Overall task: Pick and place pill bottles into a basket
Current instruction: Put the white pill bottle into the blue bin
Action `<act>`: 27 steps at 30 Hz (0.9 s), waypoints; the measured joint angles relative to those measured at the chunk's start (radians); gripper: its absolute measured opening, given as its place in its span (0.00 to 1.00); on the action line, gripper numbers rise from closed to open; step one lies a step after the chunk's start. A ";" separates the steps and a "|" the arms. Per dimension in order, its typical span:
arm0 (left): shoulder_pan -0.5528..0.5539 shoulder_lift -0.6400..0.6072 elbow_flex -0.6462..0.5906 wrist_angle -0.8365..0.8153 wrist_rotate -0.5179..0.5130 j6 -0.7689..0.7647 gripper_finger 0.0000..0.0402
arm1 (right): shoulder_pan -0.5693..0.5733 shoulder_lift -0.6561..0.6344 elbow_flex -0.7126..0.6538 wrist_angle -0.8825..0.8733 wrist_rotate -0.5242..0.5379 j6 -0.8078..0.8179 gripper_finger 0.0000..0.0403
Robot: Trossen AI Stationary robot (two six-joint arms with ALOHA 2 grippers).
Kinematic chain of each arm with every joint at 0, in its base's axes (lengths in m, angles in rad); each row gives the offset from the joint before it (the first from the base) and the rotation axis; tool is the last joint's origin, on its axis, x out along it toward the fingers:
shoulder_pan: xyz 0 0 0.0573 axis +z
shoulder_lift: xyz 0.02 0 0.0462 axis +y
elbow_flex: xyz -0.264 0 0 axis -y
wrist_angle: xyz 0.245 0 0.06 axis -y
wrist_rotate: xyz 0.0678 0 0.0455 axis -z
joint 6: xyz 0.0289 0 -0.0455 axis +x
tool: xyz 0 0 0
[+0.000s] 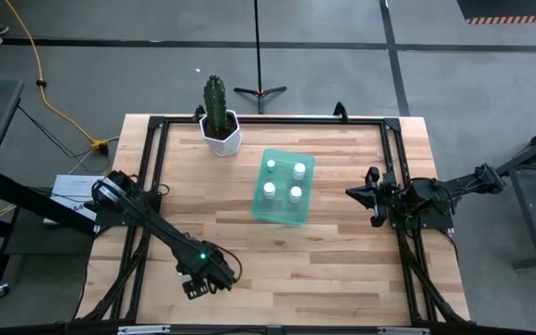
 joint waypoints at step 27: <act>-0.027 0.077 0.000 0.033 -0.022 0.142 0.94 | 0.000 0.000 0.000 -0.001 0.000 0.020 0.00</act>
